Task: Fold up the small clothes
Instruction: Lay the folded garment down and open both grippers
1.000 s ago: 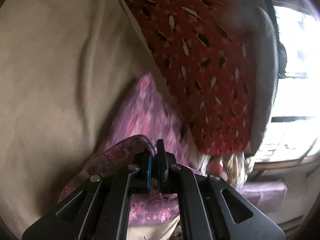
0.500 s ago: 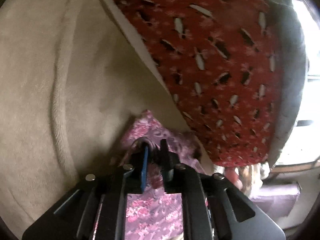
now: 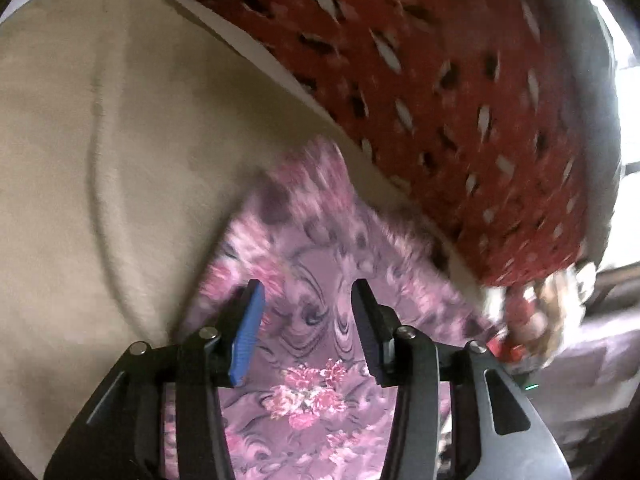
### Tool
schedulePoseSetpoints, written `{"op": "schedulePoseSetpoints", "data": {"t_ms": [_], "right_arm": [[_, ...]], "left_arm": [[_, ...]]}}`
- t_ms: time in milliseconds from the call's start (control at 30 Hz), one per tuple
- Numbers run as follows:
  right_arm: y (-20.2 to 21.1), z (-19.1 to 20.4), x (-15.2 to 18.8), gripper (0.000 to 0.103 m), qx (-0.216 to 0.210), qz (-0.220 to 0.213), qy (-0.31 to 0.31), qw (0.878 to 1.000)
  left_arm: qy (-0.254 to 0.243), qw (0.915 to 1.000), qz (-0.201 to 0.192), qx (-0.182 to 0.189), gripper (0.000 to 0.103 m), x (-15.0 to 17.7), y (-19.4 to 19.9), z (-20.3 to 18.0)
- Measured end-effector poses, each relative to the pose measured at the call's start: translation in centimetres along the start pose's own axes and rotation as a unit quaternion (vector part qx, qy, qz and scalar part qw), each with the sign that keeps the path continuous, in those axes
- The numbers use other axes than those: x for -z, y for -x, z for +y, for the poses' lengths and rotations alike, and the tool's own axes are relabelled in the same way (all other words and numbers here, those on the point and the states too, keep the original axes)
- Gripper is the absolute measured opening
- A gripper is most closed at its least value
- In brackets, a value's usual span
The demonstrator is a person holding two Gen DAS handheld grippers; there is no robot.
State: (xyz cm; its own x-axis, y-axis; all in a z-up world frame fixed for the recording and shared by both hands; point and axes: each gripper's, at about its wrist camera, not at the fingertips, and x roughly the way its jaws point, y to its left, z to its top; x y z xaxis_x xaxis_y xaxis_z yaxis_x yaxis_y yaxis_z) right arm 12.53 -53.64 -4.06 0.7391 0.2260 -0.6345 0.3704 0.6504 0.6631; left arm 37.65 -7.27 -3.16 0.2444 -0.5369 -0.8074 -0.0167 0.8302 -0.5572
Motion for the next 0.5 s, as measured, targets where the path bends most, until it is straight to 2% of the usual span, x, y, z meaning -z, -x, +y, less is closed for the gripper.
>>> {"op": "schedulePoseSetpoints", "data": {"t_ms": [33,100,133,200,233,300,333,400,433,467,500], "right_arm": [[-0.1,1.0,-0.2,0.010,-0.006,-0.003,0.020,1.000],[0.7,1.6,-0.5,0.004,-0.021,-0.045,0.035,0.998],[0.7,0.7,-0.7,0.004,-0.007,-0.063,0.018,0.998],[-1.2,-1.8,-0.8,0.006,0.050,-0.022,-0.023,0.998],[-2.7,-3.3,-0.6,0.004,0.056,0.022,-0.049,0.997],[-0.5,-3.7,-0.8,0.015,0.026,-0.016,-0.065,0.997],[0.5,-3.2,-0.8,0.015,0.035,-0.027,-0.055,0.998],[2.4,-1.7,-0.4,0.016,0.007,-0.047,-0.014,0.999],[3.4,-1.0,0.1,0.021,-0.023,-0.055,0.008,0.998],[3.7,-0.6,0.7,0.031,-0.039,-0.055,0.017,0.998],[3.7,-0.3,1.4,0.036,-0.052,-0.049,0.026,0.997]], "left_arm": [[-0.008,0.9998,-0.004,-0.018,0.043,0.2,-0.6,-0.4],[-0.015,0.9987,-0.008,-0.047,0.043,0.6,-2.0,-0.6],[-0.016,0.9981,-0.016,-0.057,0.043,0.7,-2.4,-0.6],[-0.017,0.9976,-0.021,-0.064,0.043,0.6,-2.2,-0.7],[-0.013,0.9976,-0.019,-0.065,0.043,0.6,-1.9,-0.8],[-0.024,0.9973,-0.015,-0.067,0.043,1.1,-0.9,-1.3],[-0.039,0.9964,-0.017,-0.074,0.043,1.7,-0.4,-1.8],[-0.078,0.9932,-0.033,-0.081,0.044,3.7,0.8,-3.1],[-0.089,0.9921,-0.037,-0.080,0.046,4.9,1.0,-3.5],[-0.095,0.9916,-0.037,-0.080,0.053,6.3,0.7,-3.7],[-0.095,0.9913,-0.030,-0.086,0.053,7.4,0.0,-3.8]]}}
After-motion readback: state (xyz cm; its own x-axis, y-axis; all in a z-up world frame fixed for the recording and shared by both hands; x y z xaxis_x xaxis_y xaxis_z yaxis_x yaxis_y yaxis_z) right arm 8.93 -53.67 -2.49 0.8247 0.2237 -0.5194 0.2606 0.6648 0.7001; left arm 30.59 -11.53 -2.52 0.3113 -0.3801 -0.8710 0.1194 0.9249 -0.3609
